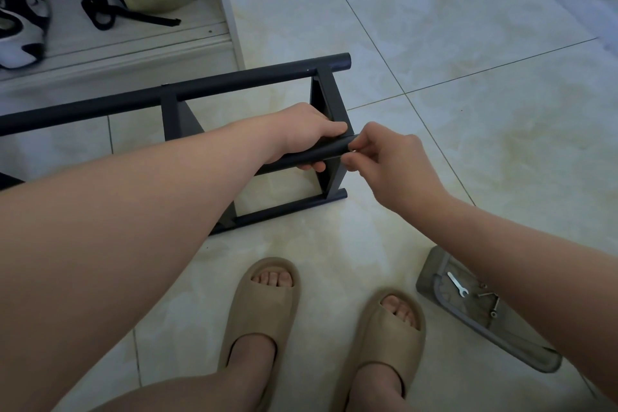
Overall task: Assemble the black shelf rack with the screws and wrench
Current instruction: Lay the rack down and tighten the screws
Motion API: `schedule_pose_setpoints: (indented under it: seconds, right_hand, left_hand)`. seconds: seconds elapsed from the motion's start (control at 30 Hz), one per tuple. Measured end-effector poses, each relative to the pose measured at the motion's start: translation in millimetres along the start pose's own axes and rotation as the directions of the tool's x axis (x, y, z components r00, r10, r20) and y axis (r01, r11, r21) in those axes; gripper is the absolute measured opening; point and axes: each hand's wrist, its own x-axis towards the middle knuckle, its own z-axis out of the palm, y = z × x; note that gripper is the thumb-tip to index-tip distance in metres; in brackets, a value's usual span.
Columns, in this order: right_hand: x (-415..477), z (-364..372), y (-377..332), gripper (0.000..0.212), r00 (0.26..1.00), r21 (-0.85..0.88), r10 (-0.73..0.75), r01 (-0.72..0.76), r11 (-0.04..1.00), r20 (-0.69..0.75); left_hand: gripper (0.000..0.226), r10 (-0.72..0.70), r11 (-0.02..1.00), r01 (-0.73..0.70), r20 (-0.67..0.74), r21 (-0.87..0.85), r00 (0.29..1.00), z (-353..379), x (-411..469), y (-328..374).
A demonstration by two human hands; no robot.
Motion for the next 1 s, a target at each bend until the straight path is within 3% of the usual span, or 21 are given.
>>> schedule_pose_setpoints:
  seconds: [0.23, 0.43, 0.6, 0.77, 0.87, 1.0]
  right_hand:
    - [1.6, 2.9, -4.5, 0.015, 0.999, -0.024, 0.054, -0.054, 0.998, -0.007]
    - [3.5, 6.6, -4.6, 0.019, 0.978, 0.282, 0.209, -0.206, 0.937, 0.017]
    - [1.8, 5.0, -3.4, 0.023, 0.979, 0.342, 0.196, -0.201, 0.918, 0.050]
    - [-1.9, -0.3, -1.1, 0.018, 0.974, 0.499, 0.202, -0.228, 0.836, 0.107]
    - [-3.9, -4.9, 3.7, 0.014, 0.975, 0.504, 0.185, -0.224, 0.834, 0.126]
    - [-1.0, -10.2, 5.8, 0.025, 0.983, 0.374, 0.151, -0.180, 0.910, 0.106]
  left_hand:
    - [0.031, -0.006, 1.000, 0.006, 0.016, -0.007, 1.000, 0.2, -0.1, -1.0]
    - [0.037, -0.015, 1.000, 0.015, 0.011, 0.010, 1.000, 0.5, 0.1, 0.1]
    - [0.038, -0.018, 1.000, 0.018, 0.007, 0.008, 1.000, 0.6, 0.1, -0.2]
    - [0.038, -0.017, 1.000, 0.017, -0.003, 0.012, 1.000, 2.2, -0.8, -1.1]
    - [0.036, -0.012, 1.000, 0.012, -0.004, 0.017, 1.000, 1.8, -0.7, -0.4]
    - [0.031, -0.013, 1.000, 0.014, -0.009, 0.007, 1.000, 1.4, -0.9, 0.0]
